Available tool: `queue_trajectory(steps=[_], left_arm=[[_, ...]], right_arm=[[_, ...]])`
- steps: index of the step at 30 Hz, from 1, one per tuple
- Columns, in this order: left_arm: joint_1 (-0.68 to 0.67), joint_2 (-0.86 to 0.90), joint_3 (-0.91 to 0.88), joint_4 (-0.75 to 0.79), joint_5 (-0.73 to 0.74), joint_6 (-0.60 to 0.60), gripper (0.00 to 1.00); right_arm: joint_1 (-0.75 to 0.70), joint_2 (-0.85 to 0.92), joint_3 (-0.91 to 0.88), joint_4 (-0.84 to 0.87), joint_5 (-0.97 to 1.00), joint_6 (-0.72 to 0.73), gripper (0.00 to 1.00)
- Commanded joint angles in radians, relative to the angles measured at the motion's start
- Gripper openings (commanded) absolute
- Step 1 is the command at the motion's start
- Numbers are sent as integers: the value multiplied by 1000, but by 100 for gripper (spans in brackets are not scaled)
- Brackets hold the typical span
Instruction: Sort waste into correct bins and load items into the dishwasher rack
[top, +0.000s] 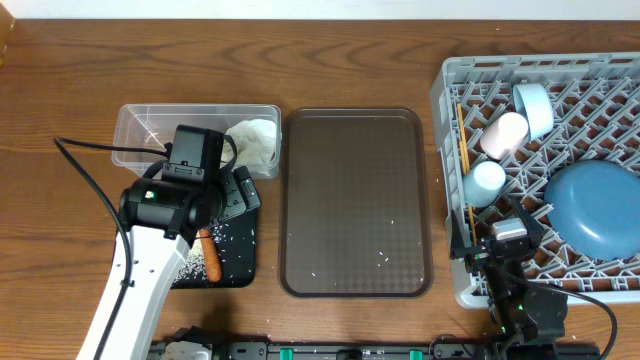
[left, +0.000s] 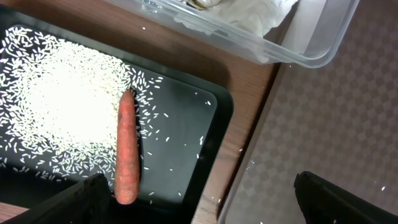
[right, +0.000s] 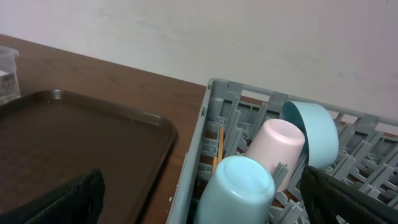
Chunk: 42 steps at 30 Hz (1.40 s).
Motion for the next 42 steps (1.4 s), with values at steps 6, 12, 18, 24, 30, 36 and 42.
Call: queue_trajectory(steps=[6, 12, 18, 24, 30, 36, 42], left_arm=[[5, -4, 8, -3, -5, 6, 98], [5, -27, 5, -2, -6, 6, 98], [5, -255, 5, -3, -37, 6, 98], [4, -596, -63, -3, -35, 6, 98], [4, -912, -217, -2, -34, 6, 98], [5, -1122, -426, 66, -34, 6, 98], [5, -1193, -692, 460, -28, 5, 98]], right_arm=[[-6, -6, -2, -5, 13, -11, 99], [-6, -6, -2, -5, 13, -11, 99], [-6, -6, -2, -5, 13, -11, 99], [-6, -6, -2, -5, 13, -11, 99], [-6, -6, -2, -5, 13, -11, 99], [-6, -6, -2, -5, 13, -11, 99], [-6, -6, -2, -5, 13, -11, 99]])
